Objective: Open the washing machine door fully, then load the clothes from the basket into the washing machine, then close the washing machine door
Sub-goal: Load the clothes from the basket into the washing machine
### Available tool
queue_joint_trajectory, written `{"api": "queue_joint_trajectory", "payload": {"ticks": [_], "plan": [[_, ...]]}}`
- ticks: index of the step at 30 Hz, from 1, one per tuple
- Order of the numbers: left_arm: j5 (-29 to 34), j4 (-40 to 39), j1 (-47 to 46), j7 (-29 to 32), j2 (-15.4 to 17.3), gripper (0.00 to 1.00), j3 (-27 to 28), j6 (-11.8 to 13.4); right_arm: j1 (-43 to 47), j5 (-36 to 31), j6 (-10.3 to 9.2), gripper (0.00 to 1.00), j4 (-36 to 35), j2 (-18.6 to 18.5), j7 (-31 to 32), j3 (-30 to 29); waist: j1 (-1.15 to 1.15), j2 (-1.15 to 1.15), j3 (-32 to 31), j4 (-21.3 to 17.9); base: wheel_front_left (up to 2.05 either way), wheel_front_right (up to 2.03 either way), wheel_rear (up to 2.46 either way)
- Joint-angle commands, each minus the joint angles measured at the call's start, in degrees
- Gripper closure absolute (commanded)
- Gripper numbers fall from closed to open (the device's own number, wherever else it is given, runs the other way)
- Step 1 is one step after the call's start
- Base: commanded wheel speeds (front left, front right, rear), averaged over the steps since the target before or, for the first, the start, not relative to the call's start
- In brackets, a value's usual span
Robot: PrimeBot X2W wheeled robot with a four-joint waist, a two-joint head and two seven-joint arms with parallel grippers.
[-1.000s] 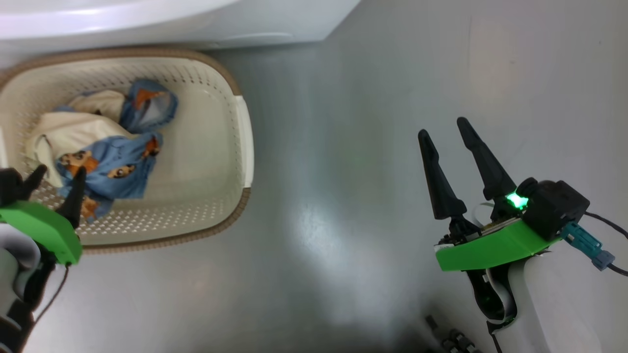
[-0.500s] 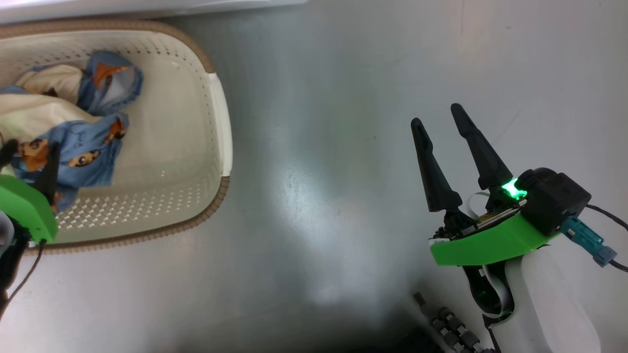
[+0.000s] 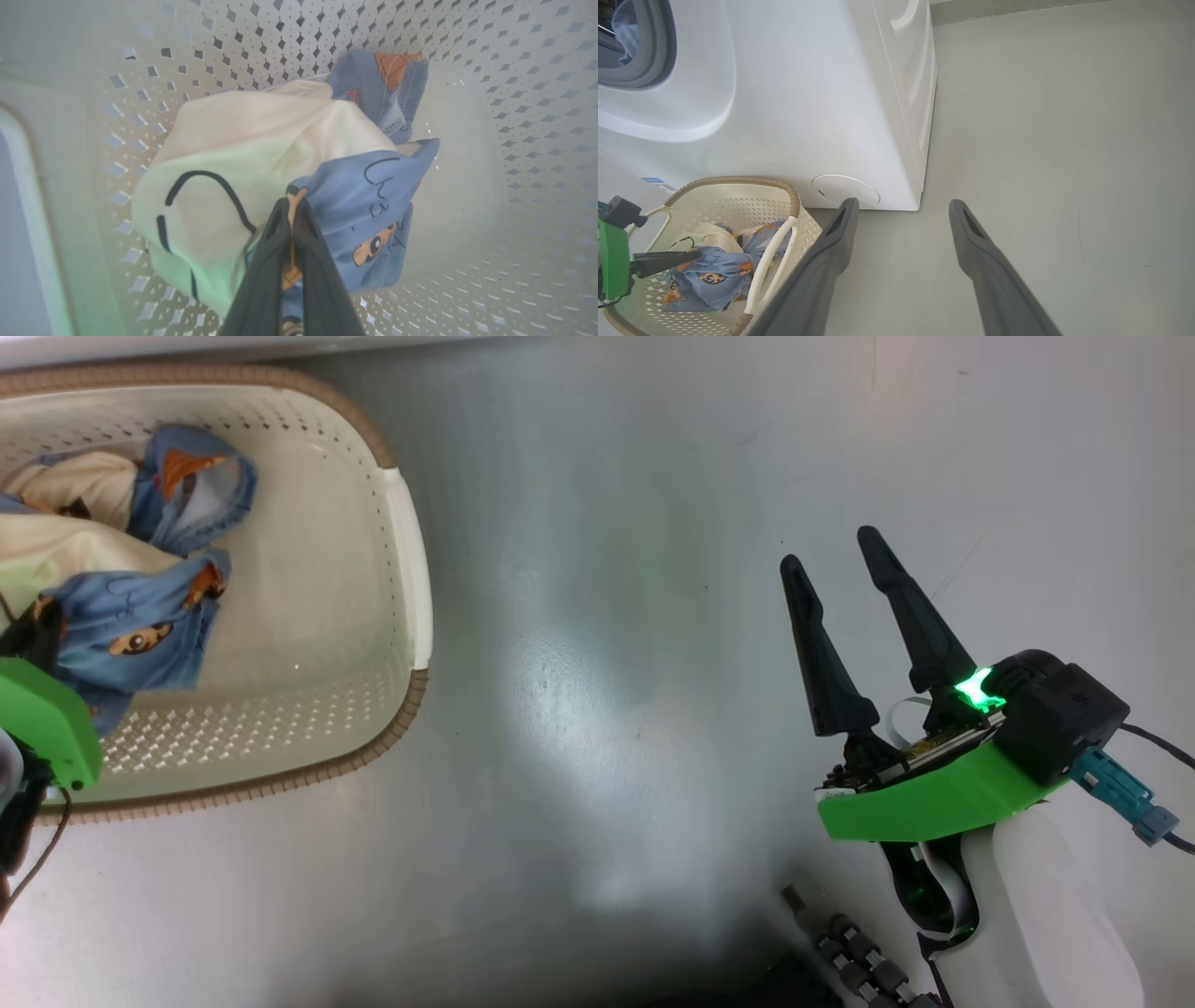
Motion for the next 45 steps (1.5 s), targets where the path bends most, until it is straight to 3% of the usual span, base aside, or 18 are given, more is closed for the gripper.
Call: {"api": "queue_joint_trajectory", "payload": {"ticks": [1,10,18,31,45], "plan": [[-1.1,0.0,-0.5,-0.4,2.4,1.0,0.9,-0.1,1.6,0.1,0.09,0.0,-1.5,0.4,-0.3,1.2,0.0,0.0,-0.2,0.0,0.0,0.0,0.0],[-3.4,-0.9,0.0,-0.4,2.2,1.0,1.3,-0.1,1.8,0.6,0.09,0.0,-0.8,0.4,-0.3,0.8,0.0,0.0,-2.9,0.6,0.0,0.0,0.0],[-4.6,-5.2,5.0,-0.4,0.7,1.0,11.6,-0.1,2.6,2.0,0.09,0.0,0.6,0.4,-0.3,-0.2,0.0,0.0,-8.6,2.0,0.0,0.0,0.0],[4.4,-15.8,17.4,-0.4,-3.4,1.0,26.7,-0.1,5.2,2.3,0.09,0.0,5.1,0.4,-0.3,-1.4,0.0,0.0,-21.0,4.4,0.0,0.0,0.0],[14.0,-27.5,28.8,-0.4,-7.1,1.0,36.9,-0.1,10.7,3.0,0.09,0.0,7.2,-2.1,-0.3,-3.5,0.0,0.0,-31.4,7.1,0.0,0.0,0.0]]}}
